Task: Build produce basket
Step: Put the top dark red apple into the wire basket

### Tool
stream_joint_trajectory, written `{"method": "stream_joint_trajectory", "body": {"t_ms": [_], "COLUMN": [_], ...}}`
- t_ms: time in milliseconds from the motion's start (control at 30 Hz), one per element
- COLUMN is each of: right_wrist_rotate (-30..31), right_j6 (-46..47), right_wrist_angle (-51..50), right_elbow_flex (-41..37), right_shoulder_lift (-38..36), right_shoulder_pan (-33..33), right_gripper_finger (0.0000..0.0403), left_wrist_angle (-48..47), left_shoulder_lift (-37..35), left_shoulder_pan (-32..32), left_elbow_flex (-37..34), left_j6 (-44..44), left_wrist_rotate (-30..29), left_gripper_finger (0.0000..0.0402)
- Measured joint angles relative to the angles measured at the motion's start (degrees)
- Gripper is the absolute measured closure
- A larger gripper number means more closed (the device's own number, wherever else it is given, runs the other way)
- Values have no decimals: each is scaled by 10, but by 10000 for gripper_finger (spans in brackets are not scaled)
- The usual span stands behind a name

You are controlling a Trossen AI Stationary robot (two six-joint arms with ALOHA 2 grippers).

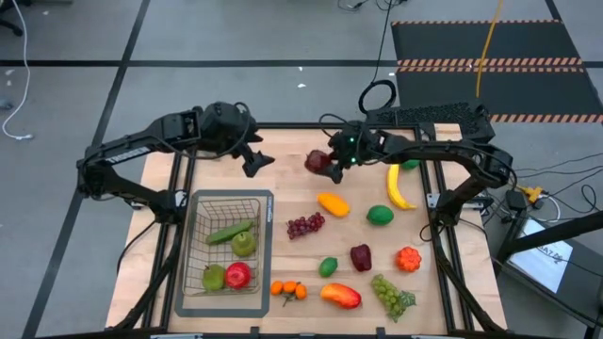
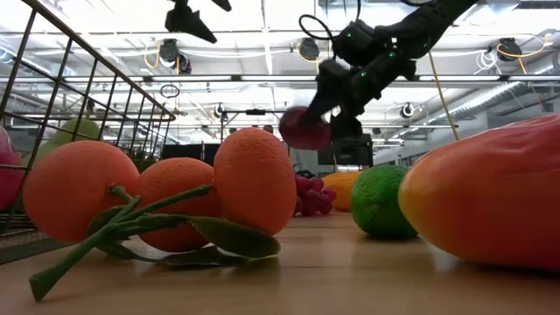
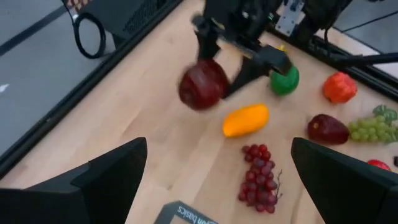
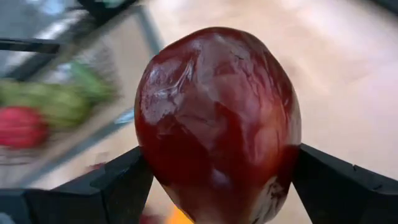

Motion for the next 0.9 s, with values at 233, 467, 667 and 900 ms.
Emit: {"method": "stream_joint_trajectory", "body": {"t_ms": [233,467,667,900], "right_wrist_rotate": [-51,-97,-94,-124], "right_j6": [58,144,201,237], "right_wrist_angle": [0,65,164,209], "right_elbow_flex": [0,0,0,0], "right_shoulder_lift": [0,0,0,-3], "right_shoulder_pan": [38,49,49,33], "right_gripper_finger": [69,69,69,69], "left_wrist_angle": [49,56,55,55], "left_shoulder_lift": [0,-7,-9,-9], "left_shoulder_pan": [18,24,27,27], "left_elbow_flex": [0,0,0,0], "left_j6": [31,28,28,66], "left_wrist_rotate": [38,45,42,-26], "left_gripper_finger": [5,5,5,5]}}
